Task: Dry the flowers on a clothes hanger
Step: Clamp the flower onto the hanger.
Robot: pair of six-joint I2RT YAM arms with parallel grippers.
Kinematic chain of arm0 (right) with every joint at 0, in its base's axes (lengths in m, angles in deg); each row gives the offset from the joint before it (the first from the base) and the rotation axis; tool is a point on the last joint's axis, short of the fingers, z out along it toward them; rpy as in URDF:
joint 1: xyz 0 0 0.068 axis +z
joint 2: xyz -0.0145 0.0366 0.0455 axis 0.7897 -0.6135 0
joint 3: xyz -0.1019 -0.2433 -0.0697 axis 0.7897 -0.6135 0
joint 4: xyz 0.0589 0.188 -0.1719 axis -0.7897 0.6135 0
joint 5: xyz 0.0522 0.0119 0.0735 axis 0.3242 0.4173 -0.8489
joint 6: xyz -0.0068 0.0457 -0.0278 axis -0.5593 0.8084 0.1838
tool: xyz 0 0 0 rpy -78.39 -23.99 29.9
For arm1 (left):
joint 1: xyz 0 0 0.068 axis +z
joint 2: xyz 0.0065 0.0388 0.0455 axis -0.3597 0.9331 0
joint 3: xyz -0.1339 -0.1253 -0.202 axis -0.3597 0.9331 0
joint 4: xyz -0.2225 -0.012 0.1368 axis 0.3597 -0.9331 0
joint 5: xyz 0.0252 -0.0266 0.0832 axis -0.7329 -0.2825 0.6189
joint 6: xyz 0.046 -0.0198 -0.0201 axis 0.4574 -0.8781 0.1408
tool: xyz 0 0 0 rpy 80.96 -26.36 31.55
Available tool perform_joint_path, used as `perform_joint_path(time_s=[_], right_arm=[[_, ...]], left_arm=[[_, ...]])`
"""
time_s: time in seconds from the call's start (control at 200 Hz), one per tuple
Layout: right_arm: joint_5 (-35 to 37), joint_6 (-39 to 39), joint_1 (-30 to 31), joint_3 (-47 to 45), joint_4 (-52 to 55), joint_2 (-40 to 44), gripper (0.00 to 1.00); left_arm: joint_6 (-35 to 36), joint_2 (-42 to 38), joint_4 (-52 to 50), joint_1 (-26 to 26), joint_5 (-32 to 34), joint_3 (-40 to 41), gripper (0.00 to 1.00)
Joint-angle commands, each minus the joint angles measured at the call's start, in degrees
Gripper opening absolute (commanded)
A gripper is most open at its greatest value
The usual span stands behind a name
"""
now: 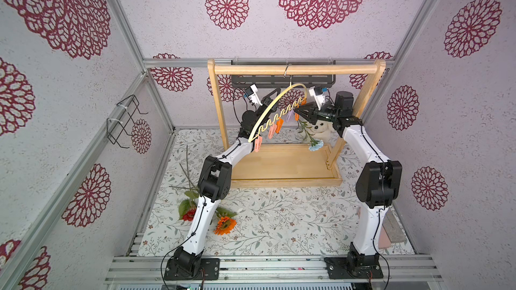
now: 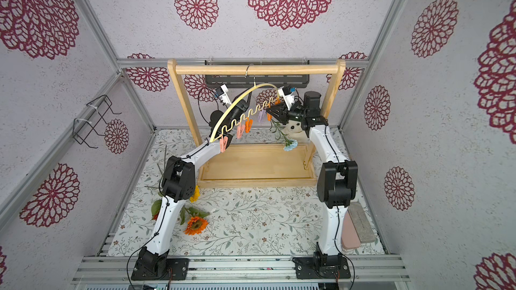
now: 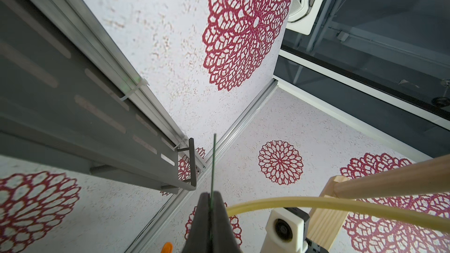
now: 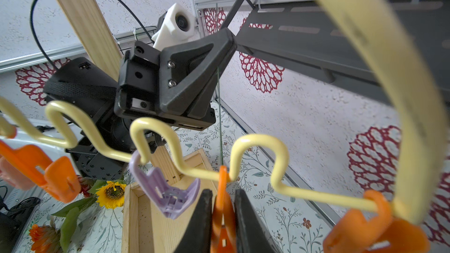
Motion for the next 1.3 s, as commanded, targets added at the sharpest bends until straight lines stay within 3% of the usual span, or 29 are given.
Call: perform_joint_path(time_s=[0.0,0.395,0.625,1.016,1.131,1.296], right_arm=[[-0.04,0.59,-0.35,-0.52,-1.59,2.11,0.18],[0.32,-0.44,-0.35,-1.87,-1.69,2.6,0.21],[0.36,-0.37,-0.39,-2.32,-2.36,2.85,0.29],[0.77,-0.38,-0.88,-3.98,-3.02,4.72,0.46],[1.17,0.8,-1.44,-5.44,-3.87,6.53,0.57],[1.89,1.64,-1.93,-9.03,-5.64,9.97,0.65]], left_arm=[[-0.9,-2.78,1.81,-0.05,1.01,-0.11,0.0],[-2.14,-2.79,1.98,0.0,1.33,-0.22,0.0],[-2.66,-2.53,2.11,0.02,1.56,-0.2,0.0],[-2.44,-2.47,2.16,0.01,1.45,-0.3,0.0],[-1.83,-2.72,2.44,0.02,1.03,-0.06,0.0],[-1.91,-2.55,2.86,0.12,0.89,0.25,0.0]])
